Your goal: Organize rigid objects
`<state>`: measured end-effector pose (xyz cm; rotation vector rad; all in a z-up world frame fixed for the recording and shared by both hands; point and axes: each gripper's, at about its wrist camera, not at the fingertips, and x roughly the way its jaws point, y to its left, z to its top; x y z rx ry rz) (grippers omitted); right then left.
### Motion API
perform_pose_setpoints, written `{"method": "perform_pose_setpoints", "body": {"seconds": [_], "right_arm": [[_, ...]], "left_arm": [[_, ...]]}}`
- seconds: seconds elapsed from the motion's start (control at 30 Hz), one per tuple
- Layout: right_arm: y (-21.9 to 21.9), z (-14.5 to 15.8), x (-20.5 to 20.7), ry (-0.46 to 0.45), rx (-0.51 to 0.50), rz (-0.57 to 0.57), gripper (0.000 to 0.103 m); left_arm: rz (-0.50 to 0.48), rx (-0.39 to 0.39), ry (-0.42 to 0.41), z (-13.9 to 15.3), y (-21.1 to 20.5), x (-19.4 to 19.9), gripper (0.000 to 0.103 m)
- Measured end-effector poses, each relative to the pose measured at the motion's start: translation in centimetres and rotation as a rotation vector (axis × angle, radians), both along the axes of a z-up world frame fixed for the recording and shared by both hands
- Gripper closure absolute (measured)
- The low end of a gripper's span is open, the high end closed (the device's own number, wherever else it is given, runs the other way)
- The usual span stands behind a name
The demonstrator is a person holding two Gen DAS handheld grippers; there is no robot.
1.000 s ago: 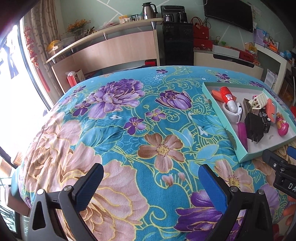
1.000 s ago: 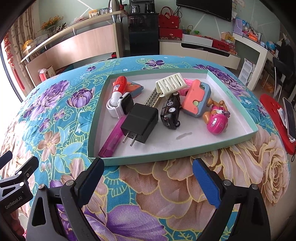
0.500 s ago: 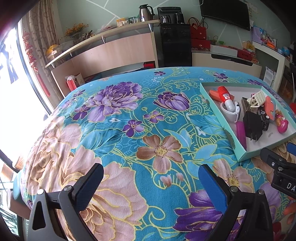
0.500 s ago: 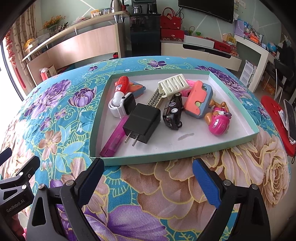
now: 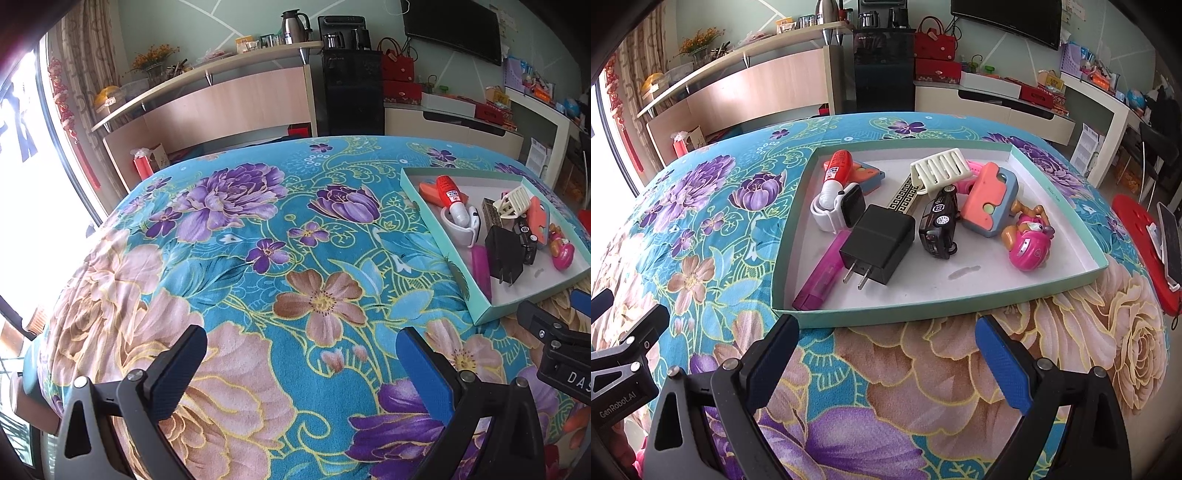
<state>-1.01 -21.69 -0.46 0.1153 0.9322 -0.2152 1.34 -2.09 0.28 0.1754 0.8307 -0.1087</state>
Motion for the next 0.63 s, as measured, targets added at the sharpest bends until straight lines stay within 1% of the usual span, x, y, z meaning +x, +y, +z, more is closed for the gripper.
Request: {"method": "perform_pose_setpoints", "body": {"seconds": [0.5,0.63], "right_arm": [[0.08,-0.01,-0.09,-0.001,-0.004,0.003,0.007],[0.11,0.05,-0.09,-0.004,-0.007,0.005,0.007]], "left_arm": [[-0.005,-0.005,-0.003,0.06,-0.06,-0.03,0.0],[-0.002,-0.005,-0.022,0.34,-0.02,-0.24,0.0]]}}
